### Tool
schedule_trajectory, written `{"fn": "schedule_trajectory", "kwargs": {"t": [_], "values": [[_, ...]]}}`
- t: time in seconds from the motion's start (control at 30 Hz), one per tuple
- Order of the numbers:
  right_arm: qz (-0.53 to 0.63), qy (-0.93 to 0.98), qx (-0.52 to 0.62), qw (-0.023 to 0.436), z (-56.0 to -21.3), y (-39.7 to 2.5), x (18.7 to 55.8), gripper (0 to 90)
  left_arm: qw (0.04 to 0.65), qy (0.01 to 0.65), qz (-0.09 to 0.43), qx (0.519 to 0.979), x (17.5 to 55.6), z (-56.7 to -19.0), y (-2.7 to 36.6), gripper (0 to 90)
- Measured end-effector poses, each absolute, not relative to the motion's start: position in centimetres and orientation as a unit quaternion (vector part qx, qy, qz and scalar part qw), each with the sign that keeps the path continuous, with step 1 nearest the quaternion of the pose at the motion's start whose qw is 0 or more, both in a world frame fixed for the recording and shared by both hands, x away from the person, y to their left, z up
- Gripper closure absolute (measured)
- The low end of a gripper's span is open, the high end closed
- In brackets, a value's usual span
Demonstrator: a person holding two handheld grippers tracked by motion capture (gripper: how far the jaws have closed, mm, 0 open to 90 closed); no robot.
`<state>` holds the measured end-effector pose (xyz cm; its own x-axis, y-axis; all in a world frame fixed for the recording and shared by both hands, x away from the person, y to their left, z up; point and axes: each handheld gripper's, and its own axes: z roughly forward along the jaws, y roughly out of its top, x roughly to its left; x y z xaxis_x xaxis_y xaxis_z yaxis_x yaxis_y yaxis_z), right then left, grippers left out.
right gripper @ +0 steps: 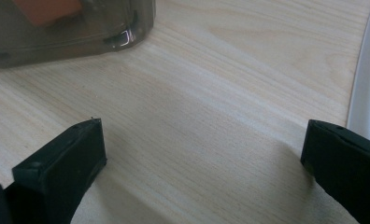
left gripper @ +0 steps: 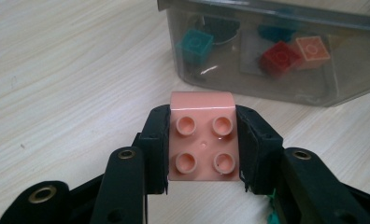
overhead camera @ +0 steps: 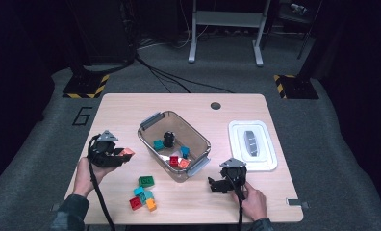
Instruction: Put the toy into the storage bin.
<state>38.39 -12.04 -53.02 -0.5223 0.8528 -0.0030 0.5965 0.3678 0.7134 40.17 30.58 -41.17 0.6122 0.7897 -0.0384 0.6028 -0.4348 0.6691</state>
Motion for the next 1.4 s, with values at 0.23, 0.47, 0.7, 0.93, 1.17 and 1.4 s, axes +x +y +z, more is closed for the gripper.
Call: {"fn": "schedule_trajectory", "kwargs": {"t": [0.23, 0.47, 0.7, 0.93, 1.17, 1.4], "values": [[0.336, 0.806, 0.449, 0.19, -53.0, -12.1, 38.4, 0.0, 0.333, 0.415, 0.146, 0.834, 40.8, -39.9, 30.3, 58.9], [0.336, 0.805, 0.451, 0.189, -53.0, -12.0, 38.4, 0.0, 0.33, 0.415, 0.147, 0.835, 41.5, -38.8, 30.0, 58.9], [0.337, 0.806, 0.449, 0.19, -53.0, -12.1, 38.4, 0.0, 0.333, 0.411, 0.157, 0.834, 42.3, -37.0, 29.4, 58.9], [0.337, 0.806, 0.449, 0.19, -53.0, -12.1, 38.4, 0.0, 0.328, 0.394, 0.17, 0.842, 43.1, -35.0, 28.3, 58.9], [0.336, 0.805, 0.45, 0.189, -53.0, -12.0, 38.4, 0.0, 0.33, 0.387, 0.173, 0.844, 43.9, -34.3, 26.7, 58.9], [0.338, 0.801, 0.459, 0.185, -53.0, -11.9, 38.3, 0.0, 0.331, 0.38, 0.175, 0.846, 44.7, -34.2, 25.3, 58.9]]}}
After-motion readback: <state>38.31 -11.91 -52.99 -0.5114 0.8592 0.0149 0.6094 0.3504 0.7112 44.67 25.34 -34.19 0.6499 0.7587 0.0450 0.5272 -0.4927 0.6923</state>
